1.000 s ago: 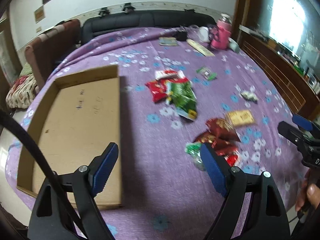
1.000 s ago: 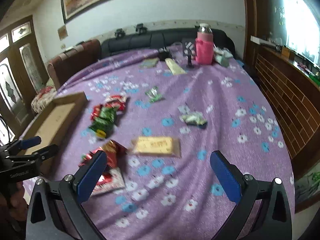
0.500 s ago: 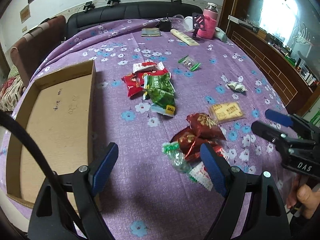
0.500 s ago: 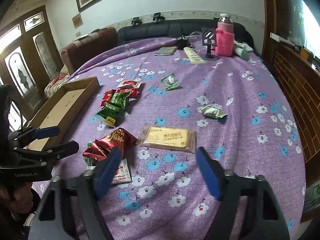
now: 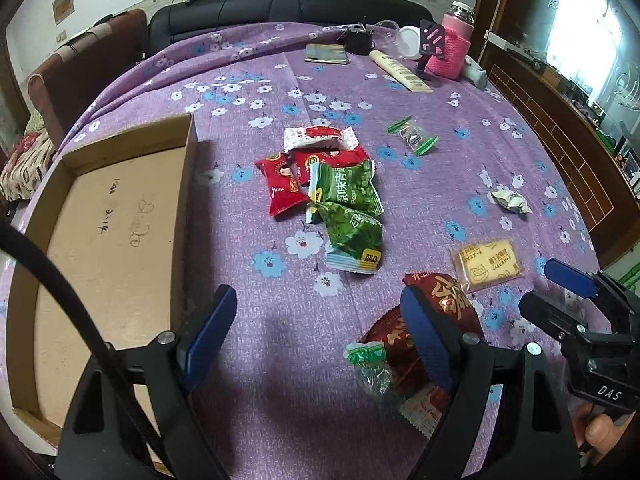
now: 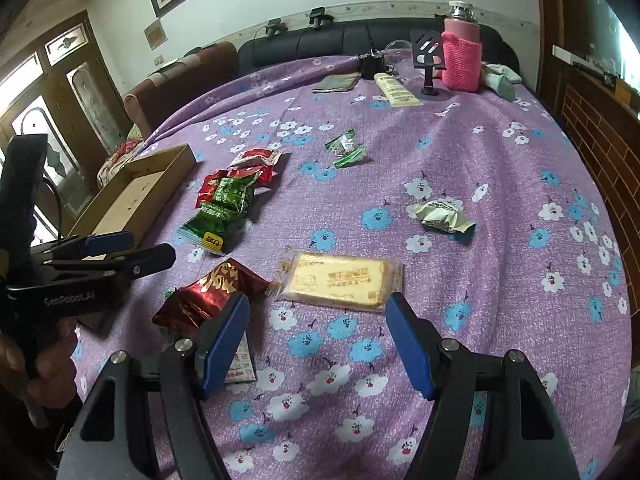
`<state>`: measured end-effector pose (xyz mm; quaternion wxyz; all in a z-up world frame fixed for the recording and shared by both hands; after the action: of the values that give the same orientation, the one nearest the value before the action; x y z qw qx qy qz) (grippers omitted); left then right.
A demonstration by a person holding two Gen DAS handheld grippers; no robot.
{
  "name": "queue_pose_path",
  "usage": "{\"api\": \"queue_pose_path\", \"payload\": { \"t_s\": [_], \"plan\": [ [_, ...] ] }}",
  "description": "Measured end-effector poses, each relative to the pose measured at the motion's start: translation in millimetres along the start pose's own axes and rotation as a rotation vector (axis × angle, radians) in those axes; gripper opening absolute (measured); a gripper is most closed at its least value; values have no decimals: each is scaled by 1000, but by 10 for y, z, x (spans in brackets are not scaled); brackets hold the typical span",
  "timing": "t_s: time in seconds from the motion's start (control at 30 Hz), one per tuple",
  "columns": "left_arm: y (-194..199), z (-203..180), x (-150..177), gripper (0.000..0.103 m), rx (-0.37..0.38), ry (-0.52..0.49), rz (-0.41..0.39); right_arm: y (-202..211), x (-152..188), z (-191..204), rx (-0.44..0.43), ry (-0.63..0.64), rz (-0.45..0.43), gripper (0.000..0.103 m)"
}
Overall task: Organize snacks
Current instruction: 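Grasp the green pea-snack packet with the left tool while the right tool grasps the cream cake bar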
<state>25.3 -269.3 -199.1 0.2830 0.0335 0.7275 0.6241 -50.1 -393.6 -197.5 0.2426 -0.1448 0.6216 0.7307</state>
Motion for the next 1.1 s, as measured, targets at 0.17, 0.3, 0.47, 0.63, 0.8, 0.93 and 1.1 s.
{"api": "queue_pose_path", "payload": {
  "t_s": [0.17,0.3,0.47,0.63,0.8,0.93,1.1],
  "plan": [
    [221,161,13,84,-19,15,-48,51,1,22,-9,2,-10,71],
    [384,427,-34,84,-51,58,-102,107,-80,99,-28,2,-35,71],
    [387,538,-23,84,-31,87,-89,97,-118,233,-30,59,-27,71],
    [222,308,7,84,-12,27,-53,65,-56,153,-21,66,-5,71],
    [38,125,-141,84,2,7,-24,-20,-88,42,-21,70,15,71],
    [-108,-39,-270,84,28,-8,12,-127,-144,-27,-5,69,31,71],
    [-306,-199,-382,85,22,-31,48,-278,-179,-110,56,69,63,71]
  ]
}}
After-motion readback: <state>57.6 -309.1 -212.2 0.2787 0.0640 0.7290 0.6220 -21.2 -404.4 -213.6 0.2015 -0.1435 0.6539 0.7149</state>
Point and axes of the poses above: each gripper's, at about its wrist camera, not at the fingertips, and y roughly against the way its jaws point, z to its left, x to its underside, the point moved 10 cm from there along -y, roughly the way its jaws point, and after that the axes turned 11 degrees about z, right-handed, at the moved point
